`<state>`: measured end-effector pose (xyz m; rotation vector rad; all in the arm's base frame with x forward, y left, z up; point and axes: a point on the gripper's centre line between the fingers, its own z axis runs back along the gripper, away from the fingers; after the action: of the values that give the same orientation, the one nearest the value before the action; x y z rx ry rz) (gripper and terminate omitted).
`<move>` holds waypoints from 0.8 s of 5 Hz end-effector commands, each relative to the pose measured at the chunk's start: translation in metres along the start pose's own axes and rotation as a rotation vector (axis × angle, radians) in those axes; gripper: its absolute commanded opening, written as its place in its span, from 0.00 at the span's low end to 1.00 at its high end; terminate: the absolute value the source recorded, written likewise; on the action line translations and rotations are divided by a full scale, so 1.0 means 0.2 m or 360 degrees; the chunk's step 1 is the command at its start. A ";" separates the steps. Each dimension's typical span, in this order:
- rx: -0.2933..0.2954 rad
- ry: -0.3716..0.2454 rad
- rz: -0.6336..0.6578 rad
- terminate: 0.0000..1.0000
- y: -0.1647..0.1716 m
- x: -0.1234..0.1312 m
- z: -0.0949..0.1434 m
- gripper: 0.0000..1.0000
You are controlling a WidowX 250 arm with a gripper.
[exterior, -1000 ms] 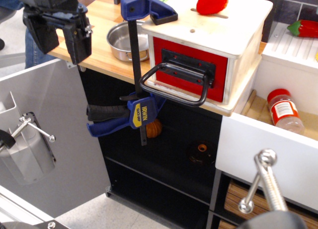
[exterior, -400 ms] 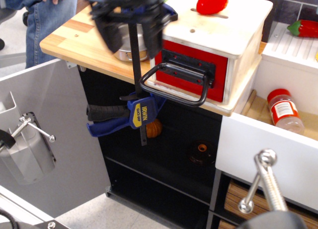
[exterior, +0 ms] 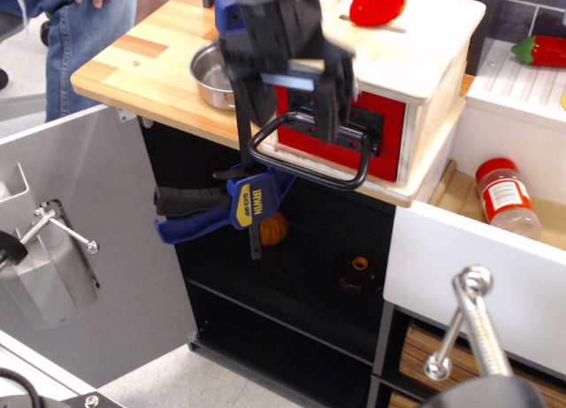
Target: Open drawer of box
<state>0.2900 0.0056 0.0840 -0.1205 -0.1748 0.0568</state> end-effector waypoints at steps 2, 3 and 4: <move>0.0076 -0.0133 -0.0048 0.00 0.00 0.09 -0.10 1.00; 0.0090 -0.0153 -0.0023 0.00 -0.01 0.16 -0.11 1.00; 0.0125 -0.0156 -0.0036 0.00 -0.01 0.16 -0.17 1.00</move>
<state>0.3191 0.0006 0.0405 -0.0347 -0.2197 0.0504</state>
